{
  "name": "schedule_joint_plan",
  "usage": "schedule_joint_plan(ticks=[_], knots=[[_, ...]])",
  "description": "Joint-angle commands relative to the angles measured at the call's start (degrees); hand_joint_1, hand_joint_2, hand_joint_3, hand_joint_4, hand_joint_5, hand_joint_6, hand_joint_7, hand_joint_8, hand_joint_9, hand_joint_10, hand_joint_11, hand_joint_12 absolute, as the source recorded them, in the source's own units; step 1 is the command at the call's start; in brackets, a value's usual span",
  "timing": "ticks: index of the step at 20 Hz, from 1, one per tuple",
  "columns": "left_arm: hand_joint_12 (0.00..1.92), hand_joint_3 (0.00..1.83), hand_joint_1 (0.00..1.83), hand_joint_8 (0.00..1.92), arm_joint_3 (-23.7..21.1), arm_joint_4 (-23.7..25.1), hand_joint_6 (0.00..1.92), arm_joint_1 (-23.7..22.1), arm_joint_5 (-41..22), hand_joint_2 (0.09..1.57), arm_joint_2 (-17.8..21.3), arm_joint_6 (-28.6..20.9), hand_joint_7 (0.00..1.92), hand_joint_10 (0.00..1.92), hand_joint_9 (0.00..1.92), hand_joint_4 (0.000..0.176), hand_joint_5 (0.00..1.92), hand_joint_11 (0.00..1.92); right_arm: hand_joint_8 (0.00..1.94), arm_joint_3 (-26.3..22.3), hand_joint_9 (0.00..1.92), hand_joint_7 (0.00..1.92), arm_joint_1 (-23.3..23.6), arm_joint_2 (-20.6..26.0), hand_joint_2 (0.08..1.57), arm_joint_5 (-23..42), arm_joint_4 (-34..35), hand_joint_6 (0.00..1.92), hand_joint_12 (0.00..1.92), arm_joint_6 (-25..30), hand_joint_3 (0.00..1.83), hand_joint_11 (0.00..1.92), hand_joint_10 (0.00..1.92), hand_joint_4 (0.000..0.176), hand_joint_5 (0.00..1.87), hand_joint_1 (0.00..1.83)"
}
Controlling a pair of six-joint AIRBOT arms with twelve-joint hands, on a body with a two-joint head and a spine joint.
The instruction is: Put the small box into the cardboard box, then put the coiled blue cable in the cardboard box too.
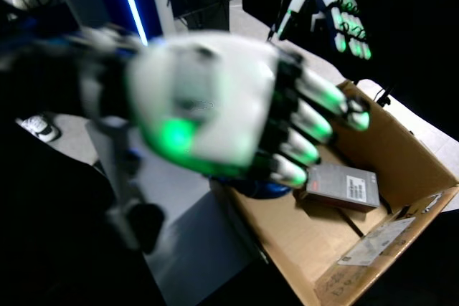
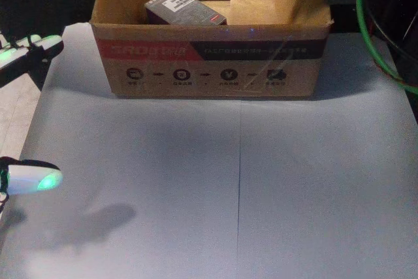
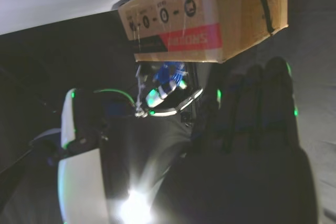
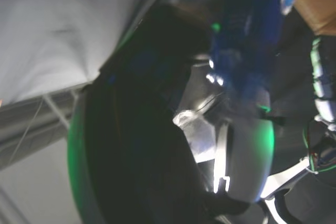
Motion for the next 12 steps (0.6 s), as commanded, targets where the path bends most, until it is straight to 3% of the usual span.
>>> schedule_joint_plan(ticks=[1,2,3,4,5,6,7,9,11,12], knots=[[0.01,0.0,0.71,0.0,0.3,-0.7,0.0,-0.5,-6.7,0.83,-0.3,-0.2,0.0,0.0,0.0,0.128,0.08,0.02,0.98,0.1,0.48,0.39,1.3,0.4,0.96,7.1,0.9,0.32,1.61,0.0,0.0,0.46,1.19,0.161,0.42,0.75],[0.01,0.0,0.69,0.0,0.3,-0.8,0.0,-0.5,-6.7,0.83,-0.4,-0.2,0.0,0.0,0.0,0.12,0.08,0.02,0.25,0.1,0.37,0.33,1.3,0.5,0.94,7.1,0.7,0.04,1.43,0.0,0.0,0.18,0.59,0.175,0.26,0.66],[0.02,0.0,0.71,0.0,0.3,-0.8,0.0,-0.5,-6.6,0.83,-0.4,-0.2,0.0,0.0,0.0,0.134,0.08,0.03,0.0,0.0,0.37,0.21,1.3,0.6,0.92,7.1,0.7,0.0,1.29,0.0,0.0,0.0,0.14,0.176,0.04,0.59],[0.02,0.0,0.72,0.0,0.3,-0.8,0.0,-0.5,-6.6,0.83,-0.4,-0.2,0.0,0.0,0.0,0.137,0.08,0.03,0.0,-0.1,0.28,0.14,1.3,0.9,0.9,7.1,0.7,0.0,1.04,0.0,0.0,0.0,0.04,0.176,0.0,0.59],[0.03,0.0,0.73,0.0,0.3,-0.8,0.0,-0.5,-6.6,0.82,-0.4,-0.3,0.0,0.0,0.0,0.139,0.08,0.05,0.0,-0.1,0.08,0.01,1.3,1.0,0.9,7.1,0.7,0.0,0.5,0.0,0.0,0.0,0.01,0.176,0.0,0.57],[0.03,0.0,0.73,0.0,0.3,-0.8,0.0,-0.5,-6.6,0.83,-0.4,-0.3,0.0,0.0,0.0,0.137,0.08,0.05,0.0,-0.3,0.0,0.0,1.3,1.2,0.89,7.1,0.7,0.0,0.03,0.0,0.0,0.0,0.0,0.176,0.0,0.58],[0.02,0.0,0.74,0.0,0.3,-0.8,0.0,-0.5,-6.6,0.83,-0.4,-0.3,0.0,0.0,0.0,0.15,0.07,0.04,0.0,-0.5,0.0,0.0,1.3,1.6,0.89,7.1,0.7,0.0,0.0,0.0,0.0,0.0,0.0,0.176,0.0,0.6],[0.03,0.0,0.73,0.0,0.3,-0.8,0.0,-0.5,-6.6,0.84,-0.4,-0.4,0.0,0.0,0.0,0.153,0.07,0.05,0.0,-1.1,0.0,0.0,1.3,2.2,0.9,7.1,0.7,0.0,0.0,0.0,0.0,0.0,0.0,0.176,0.0,0.62],[0.02,0.01,0.77,0.0,0.4,-0.9,0.0,-0.5,-6.8,0.85,-0.4,-0.4,0.0,0.0,0.0,0.142,0.07,0.04,0.0,-2.0,0.0,0.0,1.3,3.3,0.89,7.5,0.7,0.0,0.0,0.0,0.0,0.0,0.0,0.176,0.0,0.63],[0.01,0.01,0.78,0.0,0.4,-1.0,0.0,-0.5,-7.1,0.86,-0.3,-0.4,0.0,0.0,0.0,0.149,0.06,0.01,0.0,-3.1,0.0,0.0,1.2,4.4,0.89,8.4,0.7,0.0,0.0,0.0,0.0,0.0,0.0,0.176,0.0,0.64]])
